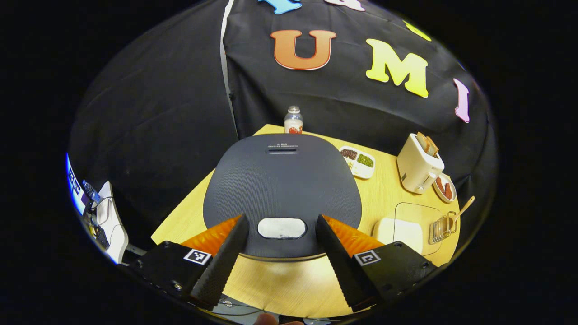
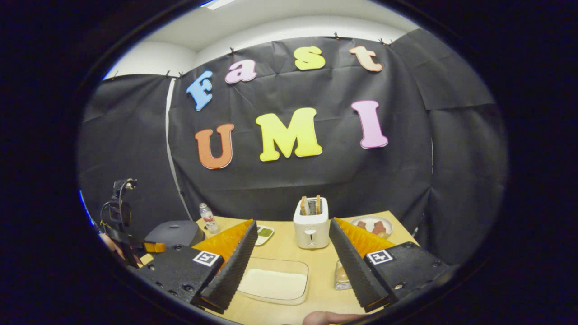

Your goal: Close the left gripper, press the button to open the rice cooker; take a wooden spoon from the chopstick holder with the right hand, scoop a spoonful of rice and pour it into the rice cooker, then put the wooden spoon back into the chopstick holder.

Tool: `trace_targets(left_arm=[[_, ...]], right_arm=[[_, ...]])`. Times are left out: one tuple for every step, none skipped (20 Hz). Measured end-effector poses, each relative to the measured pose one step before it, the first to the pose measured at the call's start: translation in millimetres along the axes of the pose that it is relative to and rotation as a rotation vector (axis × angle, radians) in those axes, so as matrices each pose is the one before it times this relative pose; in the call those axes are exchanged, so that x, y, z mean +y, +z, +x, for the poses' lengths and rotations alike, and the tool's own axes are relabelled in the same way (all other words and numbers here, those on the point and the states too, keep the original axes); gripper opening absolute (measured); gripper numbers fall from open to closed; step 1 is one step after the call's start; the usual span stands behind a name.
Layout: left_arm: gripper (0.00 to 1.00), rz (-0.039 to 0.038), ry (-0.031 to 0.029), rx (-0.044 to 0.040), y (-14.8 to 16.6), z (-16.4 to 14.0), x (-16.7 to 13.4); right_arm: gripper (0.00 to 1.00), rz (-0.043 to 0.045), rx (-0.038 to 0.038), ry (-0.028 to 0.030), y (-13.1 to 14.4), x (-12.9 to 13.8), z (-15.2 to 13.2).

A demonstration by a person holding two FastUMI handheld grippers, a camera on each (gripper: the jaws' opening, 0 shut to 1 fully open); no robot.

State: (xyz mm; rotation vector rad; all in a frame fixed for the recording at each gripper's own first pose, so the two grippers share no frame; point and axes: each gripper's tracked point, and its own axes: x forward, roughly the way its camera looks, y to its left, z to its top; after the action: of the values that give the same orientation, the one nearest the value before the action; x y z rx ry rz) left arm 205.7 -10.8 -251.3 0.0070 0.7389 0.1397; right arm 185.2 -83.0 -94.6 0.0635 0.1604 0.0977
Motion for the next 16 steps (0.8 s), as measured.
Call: trace_targets(left_arm=[[0.99,0.00554,-0.00557,-0.03256,2.48,-0.43,-0.35],[0.99,-0.00237,-0.00723,-0.0021,-1.27,-0.71,-0.89],[0.99,0.00239,-0.00755,-0.0138,2.59,-0.19,-0.09],[0.99,0.01209,-0.0042,-0.00403,-0.34,0.46,-0.21],[0.99,0.01733,0.00026,-0.01401,1.1,-0.3,1.2],[0.99,0.00526,0.00137,-0.01343,0.23,0.67,-0.13],[0.98,-0.00305,0.00033,-0.01317,1.0,-2.26,-0.61],[0.98,-0.00364,-0.003,-0.01475,1.27,-2.86,-1.22],[0.97,-0.00533,-0.01251,-0.00865,1.33,-2.56,-2.76],[0.96,-0.00445,-0.01341,-0.01048,1.87,-6.37,-4.12],[0.96,0.00311,-0.00656,-0.01732,5.05,-6.11,-1.56],[0.96,0.00493,-0.00554,-0.02688,7.26,-6.81,-0.79],[0.96,0.00227,-0.00688,-0.0292,9.73,-8.58,-2.3],[0.96,0.00083,-0.01128,-0.03062,8.91,-11.24,-3.1],[0.96,0.00418,-0.00874,-0.0366,11.53,-11.3,-2.82],[0.96,0.0076,-0.00444,-0.04227,13.88,-12.11,-1.92]], right_arm=[[0.97,-0.0072,-0.01061,0.00127,3.83,3.87,-3.93],[1.0,-0.00132,-0.00827,0.00265,4.33,3.95,-4.2],[1.0,-0.00075,-0.00719,0.00109,3.37,2.83,-3.75],[0.97,-0.00567,-0.0067,0.00173,3.83,2.87,-4.19],[1.0,-0.00731,-0.00604,-0.00136,2.66,1.34,-4.41],[0.97,-0.00222,-0.00491,0.00011,3.96,1.62,-4.13],[0.96,0.00141,-0.0032,-0.00145,2.92,1.09,-4.44],[1.0,-0.00101,-0.00483,-0.00519,3.88,-0.31,-4.45],[0.97,-0.00292,-0.0057,-0.00853,4.13,-1.91,-4.8],[0.96,-0.00147,-0.00842,-0.00586,5.39,-0.7,-5.61],[0.97,-0.00083,-0.00854,-0.00445,4.69,0.68,-5.15],[0.97,-0.00397,-0.00958,-0.00406,4.9,0.24,-6.08],[0.96,-0.00607,-0.01228,-0.00612,5.83,-0.52,-6.26],[0.97,-0.00503,-0.01257,-0.00784,5.73,-0.73,-6.63],[1.0,-0.00224,-0.01135,-0.00555,4.07,1.53,-6.83],[1.0,-0.00146,-0.00763,-0.00161,2.33,2.32,-7.41]])
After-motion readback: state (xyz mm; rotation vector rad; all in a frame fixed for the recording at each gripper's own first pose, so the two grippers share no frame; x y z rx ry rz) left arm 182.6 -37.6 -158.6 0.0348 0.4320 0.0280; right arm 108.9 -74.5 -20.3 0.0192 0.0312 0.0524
